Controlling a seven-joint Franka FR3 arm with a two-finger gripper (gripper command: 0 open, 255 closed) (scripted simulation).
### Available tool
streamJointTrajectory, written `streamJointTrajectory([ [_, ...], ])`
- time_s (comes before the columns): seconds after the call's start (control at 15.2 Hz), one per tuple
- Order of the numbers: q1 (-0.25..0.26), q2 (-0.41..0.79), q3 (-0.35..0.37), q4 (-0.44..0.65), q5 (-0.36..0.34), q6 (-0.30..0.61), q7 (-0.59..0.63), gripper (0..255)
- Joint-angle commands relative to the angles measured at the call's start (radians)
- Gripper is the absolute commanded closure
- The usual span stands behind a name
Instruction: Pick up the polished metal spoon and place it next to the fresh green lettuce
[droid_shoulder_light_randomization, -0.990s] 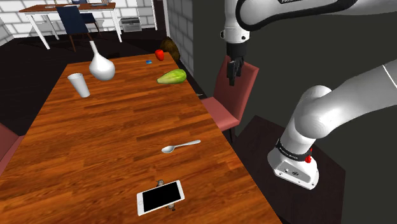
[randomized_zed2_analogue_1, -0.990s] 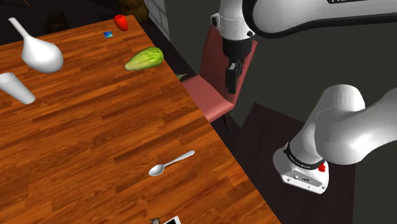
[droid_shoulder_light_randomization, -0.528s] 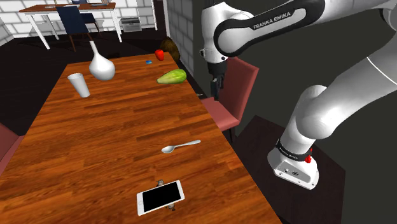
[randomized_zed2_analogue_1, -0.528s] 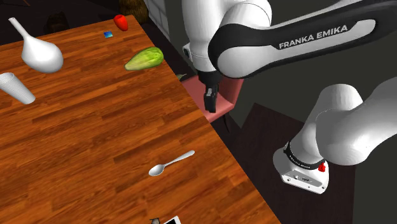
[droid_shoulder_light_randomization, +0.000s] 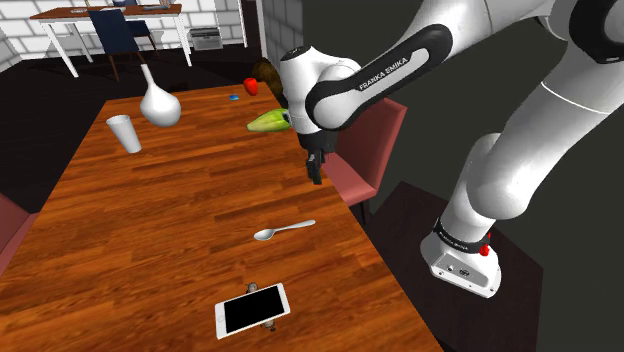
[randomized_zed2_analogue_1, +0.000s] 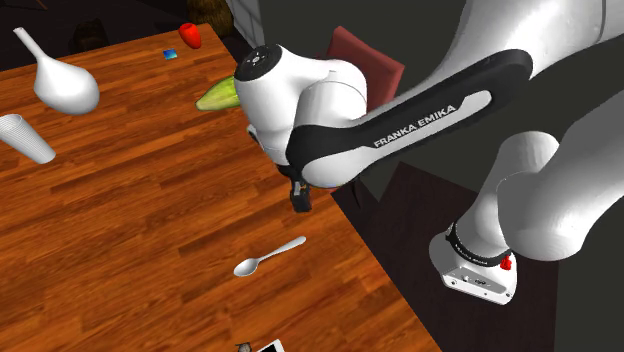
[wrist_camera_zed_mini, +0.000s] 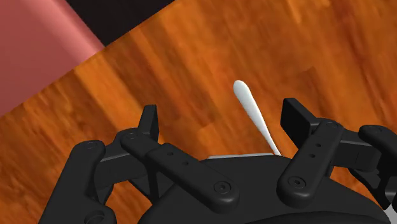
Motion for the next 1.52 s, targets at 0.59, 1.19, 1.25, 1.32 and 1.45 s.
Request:
streamJointTrajectory([
  [0.59,0.093,0.404,0.097,0.176,-0.208,0.169,0.102,0],
  [1.19,0.125,0.538,0.082,0.199,-0.300,0.257,0.151,0],
  [1.25,0.126,0.552,0.076,0.194,-0.311,0.275,0.158,0],
  [1.32,0.126,0.552,0.076,0.194,-0.311,0.275,0.158,0],
  [1.45,0.126,0.552,0.076,0.194,-0.311,0.275,0.158,0],
])
